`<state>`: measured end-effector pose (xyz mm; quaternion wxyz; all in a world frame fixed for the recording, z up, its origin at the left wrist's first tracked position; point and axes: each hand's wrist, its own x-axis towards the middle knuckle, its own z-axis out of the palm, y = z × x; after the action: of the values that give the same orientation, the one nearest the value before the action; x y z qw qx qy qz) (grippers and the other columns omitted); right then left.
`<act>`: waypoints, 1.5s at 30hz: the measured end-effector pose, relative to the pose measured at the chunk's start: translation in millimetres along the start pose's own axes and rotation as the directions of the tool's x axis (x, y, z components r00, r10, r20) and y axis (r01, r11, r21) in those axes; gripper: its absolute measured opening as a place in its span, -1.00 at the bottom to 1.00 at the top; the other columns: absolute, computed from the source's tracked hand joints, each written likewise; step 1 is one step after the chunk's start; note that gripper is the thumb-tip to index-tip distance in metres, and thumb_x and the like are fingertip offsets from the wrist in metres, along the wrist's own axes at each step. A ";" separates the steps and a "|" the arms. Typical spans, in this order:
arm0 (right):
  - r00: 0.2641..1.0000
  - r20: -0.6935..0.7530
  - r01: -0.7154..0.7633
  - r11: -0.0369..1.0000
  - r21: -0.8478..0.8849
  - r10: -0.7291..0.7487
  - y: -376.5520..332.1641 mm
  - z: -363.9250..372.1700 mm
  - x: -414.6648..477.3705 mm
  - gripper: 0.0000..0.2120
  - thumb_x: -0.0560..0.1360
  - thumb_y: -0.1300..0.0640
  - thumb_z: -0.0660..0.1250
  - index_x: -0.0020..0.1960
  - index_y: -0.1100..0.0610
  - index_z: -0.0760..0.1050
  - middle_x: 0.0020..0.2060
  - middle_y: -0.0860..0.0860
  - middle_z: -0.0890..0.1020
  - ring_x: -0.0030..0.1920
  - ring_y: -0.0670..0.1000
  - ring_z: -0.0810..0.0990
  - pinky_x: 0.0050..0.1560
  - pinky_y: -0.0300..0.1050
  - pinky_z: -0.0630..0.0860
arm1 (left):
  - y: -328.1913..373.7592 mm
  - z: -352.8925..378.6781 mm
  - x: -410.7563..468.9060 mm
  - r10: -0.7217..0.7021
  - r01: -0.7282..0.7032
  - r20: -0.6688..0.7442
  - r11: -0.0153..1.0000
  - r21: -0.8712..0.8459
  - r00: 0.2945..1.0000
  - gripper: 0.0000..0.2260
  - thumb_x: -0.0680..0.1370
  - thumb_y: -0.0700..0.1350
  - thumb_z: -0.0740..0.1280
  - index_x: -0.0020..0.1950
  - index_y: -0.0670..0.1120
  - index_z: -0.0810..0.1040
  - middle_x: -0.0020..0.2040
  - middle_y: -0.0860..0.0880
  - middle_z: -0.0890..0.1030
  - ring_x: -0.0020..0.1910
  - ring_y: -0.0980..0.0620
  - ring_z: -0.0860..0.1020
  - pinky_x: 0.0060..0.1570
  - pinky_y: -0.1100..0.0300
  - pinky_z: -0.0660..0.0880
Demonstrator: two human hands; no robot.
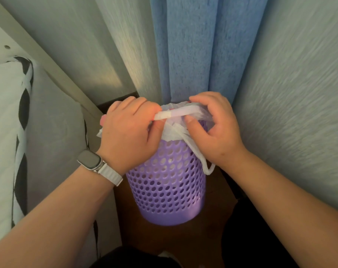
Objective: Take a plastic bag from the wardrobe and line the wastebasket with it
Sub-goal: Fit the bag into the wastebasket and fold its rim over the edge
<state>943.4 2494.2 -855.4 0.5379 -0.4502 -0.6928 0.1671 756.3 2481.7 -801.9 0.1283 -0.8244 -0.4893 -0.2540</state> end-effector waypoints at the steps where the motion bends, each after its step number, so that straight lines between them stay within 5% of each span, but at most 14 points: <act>1: 1.000 0.000 -0.006 1.000 0.005 0.006 2.1 -1.4 0.4 -0.67 0.46 0.07 0.30 0.14 0.23 0.54 0.05 -0.01 0.53 0.10 0.07 0.53 0.20 -0.04 0.42 | -3.3 -0.6 0.1 -0.001 0.001 0.001 1.000 -0.017 1.000 -0.79 0.59 -0.07 0.21 -0.13 -0.13 0.54 -0.25 -0.08 0.53 -0.26 -0.11 0.46 -0.22 0.07 0.31; 6: 0.991 0.011 -0.136 0.989 0.051 0.136 9.4 -3.8 0.4 -0.66 0.47 0.01 0.30 0.16 0.16 0.55 0.12 -0.02 0.53 0.20 0.02 0.50 0.27 0.05 0.42 | -10.2 -3.9 0.2 0.014 -0.015 -0.007 0.996 -0.083 1.000 -0.76 0.61 -0.06 0.18 -0.14 -0.15 0.54 -0.27 -0.09 0.52 -0.28 -0.10 0.46 -0.27 -0.04 0.40; 11: 0.991 -0.001 -0.130 0.991 0.035 0.130 10.0 -0.1 -1.0 -0.75 0.50 0.02 0.26 0.03 0.19 0.51 0.01 -0.03 0.53 0.08 -0.02 0.50 0.15 -0.02 0.43 | -8.1 -5.6 0.1 0.037 -0.036 0.012 0.995 -0.094 0.999 -0.78 0.61 -0.09 0.19 -0.11 -0.16 0.54 -0.23 -0.10 0.52 -0.25 -0.12 0.46 -0.23 -0.03 0.39; 18: 0.996 -0.070 -0.060 0.996 -0.064 0.055 -0.6 2.2 -1.0 -0.77 0.48 0.01 0.28 -0.09 0.19 0.46 -0.16 -0.06 0.43 -0.11 0.00 0.42 0.01 0.16 0.42 | 22.3 -8.0 -0.1 0.045 -0.043 0.044 0.998 -0.045 0.998 -0.70 0.58 -0.02 0.23 0.23 -0.11 0.56 0.06 -0.08 0.62 0.00 -0.10 0.57 0.05 -0.01 0.38; 26: 0.991 -0.103 -0.094 0.993 -0.077 0.086 -15.4 8.8 -2.5 -0.82 0.45 0.01 0.30 -0.08 0.12 0.46 -0.16 -0.10 0.42 -0.11 0.01 0.44 -0.06 0.22 0.43 | 30.7 5.3 3.4 -0.053 0.059 -0.077 0.996 0.074 0.996 -0.83 0.60 -0.04 0.23 0.00 -0.07 0.58 -0.17 -0.06 0.55 -0.17 -0.13 0.49 -0.07 -0.01 0.28; 35: 0.994 -0.079 -0.078 0.997 0.008 0.078 -9.4 1.1 2.5 -0.63 0.48 -0.01 0.30 0.18 0.19 0.53 0.16 -0.01 0.48 0.24 -0.01 0.44 0.33 0.06 0.34 | 1.3 -4.1 7.4 -0.118 0.120 -0.108 0.993 0.009 0.987 -0.87 0.55 -0.10 0.21 -0.11 -0.09 0.53 -0.20 -0.06 0.53 -0.16 -0.12 0.44 -0.07 -0.04 0.28; 39: 0.986 -0.074 -0.152 0.988 0.003 0.152 -9.4 4.3 1.2 -0.59 0.46 -0.11 0.30 0.15 0.16 0.54 0.22 -0.02 0.44 0.31 0.04 0.40 0.38 -0.10 0.26 | 4.2 -6.0 7.3 -0.131 0.125 -0.139 0.991 -0.047 0.982 -0.87 0.54 -0.11 0.22 -0.14 -0.11 0.51 -0.23 -0.03 0.49 -0.18 -0.08 0.42 -0.08 0.01 0.24; 45: 0.974 -0.153 -0.165 0.986 0.039 0.169 -14.3 6.2 1.1 -0.68 0.44 -0.05 0.28 -0.01 0.20 0.46 0.12 -0.02 0.39 0.22 0.08 0.42 0.25 0.11 0.36 | 16.1 -9.3 6.4 -0.178 0.160 -0.162 0.980 -0.121 0.971 -0.88 0.53 -0.11 0.24 -0.13 -0.10 0.54 -0.17 0.06 0.42 -0.13 -0.05 0.43 0.03 0.00 0.25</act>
<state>931.4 2488.9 -846.8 0.5805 -0.5114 -0.6061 0.1850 770.1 2474.3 -790.0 0.1038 -0.7604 -0.5305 -0.3599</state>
